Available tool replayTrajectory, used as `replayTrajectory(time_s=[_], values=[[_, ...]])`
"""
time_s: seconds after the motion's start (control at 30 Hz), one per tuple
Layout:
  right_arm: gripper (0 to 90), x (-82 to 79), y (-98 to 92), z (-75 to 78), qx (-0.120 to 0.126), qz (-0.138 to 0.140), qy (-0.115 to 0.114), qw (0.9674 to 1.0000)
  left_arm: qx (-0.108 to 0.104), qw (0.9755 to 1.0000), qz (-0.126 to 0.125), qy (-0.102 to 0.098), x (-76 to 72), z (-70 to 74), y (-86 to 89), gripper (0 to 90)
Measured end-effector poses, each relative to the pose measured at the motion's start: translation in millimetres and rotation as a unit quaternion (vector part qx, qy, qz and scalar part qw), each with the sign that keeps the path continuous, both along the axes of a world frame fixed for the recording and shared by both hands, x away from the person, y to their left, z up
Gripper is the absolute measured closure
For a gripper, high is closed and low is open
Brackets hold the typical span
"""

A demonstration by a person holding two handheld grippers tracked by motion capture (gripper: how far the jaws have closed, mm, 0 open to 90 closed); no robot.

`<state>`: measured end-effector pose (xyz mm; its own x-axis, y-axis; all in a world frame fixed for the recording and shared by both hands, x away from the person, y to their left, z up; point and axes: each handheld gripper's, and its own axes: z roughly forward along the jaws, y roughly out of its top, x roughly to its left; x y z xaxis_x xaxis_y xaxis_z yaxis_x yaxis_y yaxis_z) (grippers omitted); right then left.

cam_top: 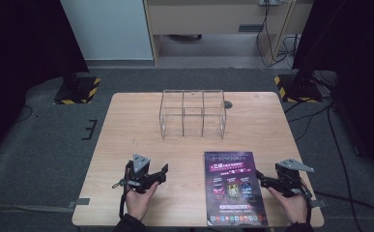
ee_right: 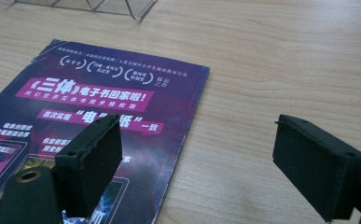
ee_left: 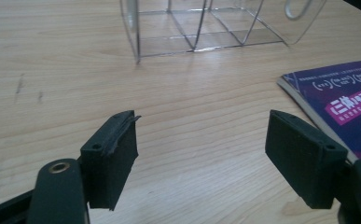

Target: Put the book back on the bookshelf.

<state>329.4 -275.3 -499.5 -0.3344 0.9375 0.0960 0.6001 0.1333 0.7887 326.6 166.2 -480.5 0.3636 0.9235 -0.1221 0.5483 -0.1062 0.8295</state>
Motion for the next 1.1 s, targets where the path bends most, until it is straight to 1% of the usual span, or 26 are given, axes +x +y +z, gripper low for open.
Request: replayTrajectory(time_s=[0.07,0.13,0.17,0.2,0.23,0.27,0.3,0.37,0.47,0.5,0.53,0.57,0.63,0.7,0.8,0.83,0.9,0.97,1.0,1.1], values=[[17.2,-0.6,1.0,-0.1,0.000,0.003,0.001,1.0000,-0.002,1.0000,-0.007,0.001,0.9,0.8,-6.4,24.2],[18.4,-1.4,3.0,-1.1,0.001,0.007,-0.002,1.0000,0.001,0.9999,-0.013,0.000,1.3,1.2,-13.6,24.0],[18.4,-1.6,3.8,-1.4,0.001,0.007,0.000,1.0000,0.001,0.9998,-0.019,0.002,1.6,0.8,-20.2,24.0],[18.4,-1.6,3.8,-1.4,0.001,0.007,0.000,1.0000,0.001,0.9998,-0.019,0.002,1.6,0.8,-20.2,24.0],[18.8,-2.0,5.9,-3.1,0.001,0.008,-0.006,0.9999,0.002,0.9997,-0.023,0.003,1.6,0.3,-23.4,24.0],[19.0,-2.2,6.8,-3.9,0.002,0.009,-0.008,0.9999,0.001,0.9996,-0.028,0.002,1.6,-1.2,-30.3,23.7],[19.1,-2.3,7.6,-4.9,0.001,0.012,-0.008,0.9999,0.001,0.9996,-0.028,0.002,1.6,-1.2,-30.3,23.4],[19.2,-2.5,9.1,-5.8,0.003,0.011,-0.006,0.9999,-0.004,0.9994,-0.034,0.004,1.5,-2.3,-36.5,23.3],[19.4,-2.5,12.2,-9.2,0.001,0.017,0.000,0.9999,-0.009,0.9990,-0.042,0.007,1.6,-5.9,-53.3,23.3],[19.3,-2.4,12.7,-9.9,0.000,0.018,0.001,0.9998,-0.009,0.9990,-0.042,0.007,1.6,-5.9,-53.3,23.3],[19.2,-2.5,13.1,-10.4,0.000,0.019,0.003,0.9998,-0.010,0.9988,-0.048,0.009,1.4,-8.2,-61.1,23.3],[19.1,-2.5,13.2,-10.9,0.000,0.020,0.003,0.9998,-0.010,0.9988,-0.048,0.009,1.4,-8.2,-61.1,23.4],[19.0,-2.6,14.1,-12.1,0.001,0.020,0.005,0.9998,-0.012,0.9985,-0.051,0.013,1.6,-10.9,-69.1,23.4],[19.0,-2.5,14.2,-12.7,0.001,0.021,0.005,0.9998,-0.012,0.9983,-0.056,0.013,1.6,-13.5,-77.1,23.4],[19.0,-2.7,15.7,-15.1,-0.001,0.024,0.009,0.9997,-0.005,0.9977,-0.065,0.017,2.0,-16.6,-87.9,23.4],[19.0,-2.8,16.0,-15.6,-0.001,0.025,0.009,0.9996,-0.003,0.9974,-0.070,0.018,1.9,-18.7,-94.3,23.4],[19.0,-3.3,17.3,-16.6,0.001,0.029,0.013,0.9995,-0.006,0.9973,-0.071,0.019,1.7,-20.0,-97.4,23.6],[18.9,-3.3,18.0,-17.5,0.001,0.030,0.011,0.9995,-0.007,0.9969,-0.075,0.022,1.3,-22.7,-103.1,23.9],[18.3,-4.1,19.5,-18.7,0.002,0.031,0.014,0.9994,-0.006,0.9967,-0.077,0.025,1.2,-24.1,-105.6,24.0],[17.8,-3.8,20.3,-20.8,0.000,0.035,0.012,0.9993,0.000,0.9962,-0.081,0.030,1.3,-28.5,-111.8,24.6]])
